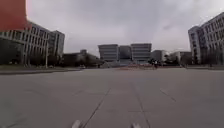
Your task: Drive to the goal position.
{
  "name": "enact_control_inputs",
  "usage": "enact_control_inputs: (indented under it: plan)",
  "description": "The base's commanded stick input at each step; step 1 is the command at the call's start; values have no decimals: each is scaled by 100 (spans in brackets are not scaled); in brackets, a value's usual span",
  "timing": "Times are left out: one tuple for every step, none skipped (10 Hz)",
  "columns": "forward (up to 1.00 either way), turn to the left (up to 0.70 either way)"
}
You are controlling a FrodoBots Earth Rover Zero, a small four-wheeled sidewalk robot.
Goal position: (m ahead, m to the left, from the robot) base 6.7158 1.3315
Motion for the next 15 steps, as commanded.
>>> enact_control_inputs:
  plan:
    - [70,0]
    - [70,0]
    - [70,0]
    - [70,0]
    - [70,0]
    - [70,0]
    - [70,0]
    - [70,0]
    - [70,0]
    - [70,0]
    - [70,0]
    - [70,0]
    - [70,0]
    - [70,0]
    - [70,0]
